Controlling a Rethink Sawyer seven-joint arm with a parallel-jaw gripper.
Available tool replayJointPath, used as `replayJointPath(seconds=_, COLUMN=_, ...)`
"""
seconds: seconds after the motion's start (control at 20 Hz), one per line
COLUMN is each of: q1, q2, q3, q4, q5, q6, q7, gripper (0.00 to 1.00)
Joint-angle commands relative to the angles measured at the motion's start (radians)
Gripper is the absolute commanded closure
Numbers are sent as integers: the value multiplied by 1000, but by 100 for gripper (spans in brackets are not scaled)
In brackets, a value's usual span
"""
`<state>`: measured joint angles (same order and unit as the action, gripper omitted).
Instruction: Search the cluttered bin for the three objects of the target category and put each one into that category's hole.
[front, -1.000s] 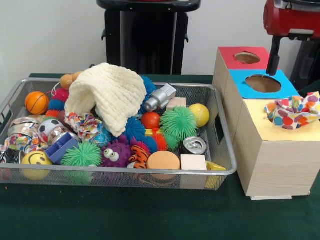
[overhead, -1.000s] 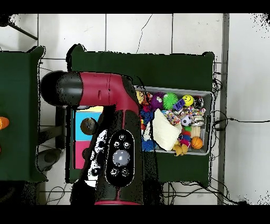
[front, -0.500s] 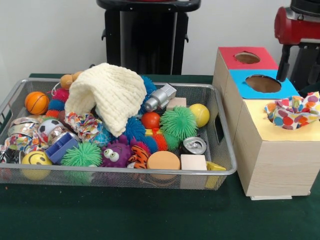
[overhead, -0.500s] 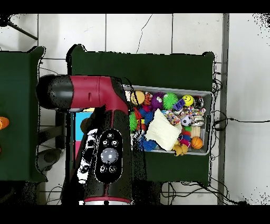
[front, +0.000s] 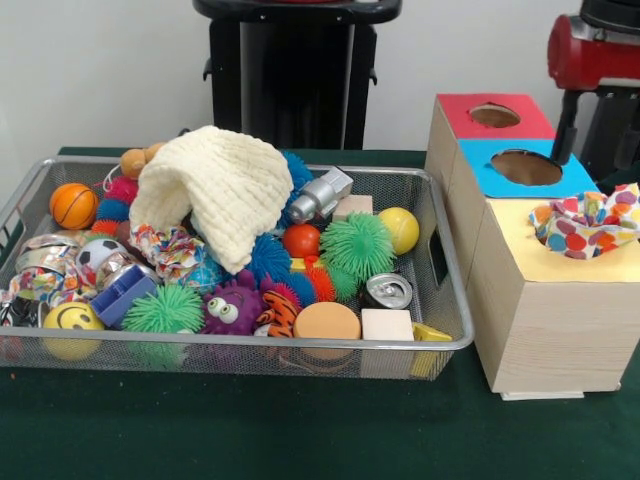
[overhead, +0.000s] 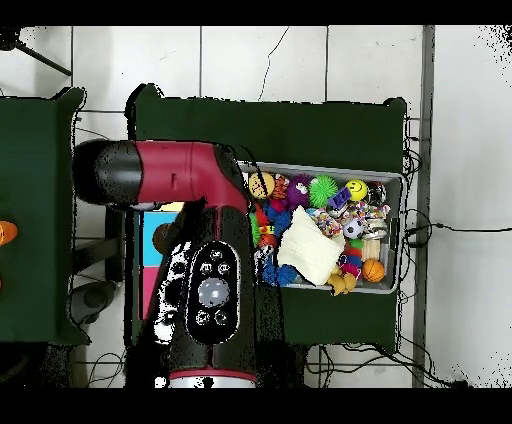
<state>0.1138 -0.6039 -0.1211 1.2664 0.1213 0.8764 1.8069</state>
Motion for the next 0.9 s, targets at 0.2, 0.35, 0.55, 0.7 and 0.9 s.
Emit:
replayJointPath(seconds=0.2, q1=-203, q2=40, q3=81, q4=-49, q5=-145, q6=136, q7=-227, gripper=0)
replayJointPath(seconds=0.35, q1=-245, q2=68, q3=106, q4=-128, q5=-197, q6=174, q7=-278, gripper=0)
replayJointPath(seconds=0.55, q1=-279, q2=84, q3=135, q4=-192, q5=-243, q6=202, q7=-303, gripper=0)
replayJointPath(seconds=0.7, q1=-298, q2=79, q3=155, q4=-202, q5=-262, q6=200, q7=-300, gripper=0)
replayJointPath(seconds=0.9, q1=-329, q2=101, q3=194, q4=-220, q5=-290, q6=205, q7=-333, gripper=0)
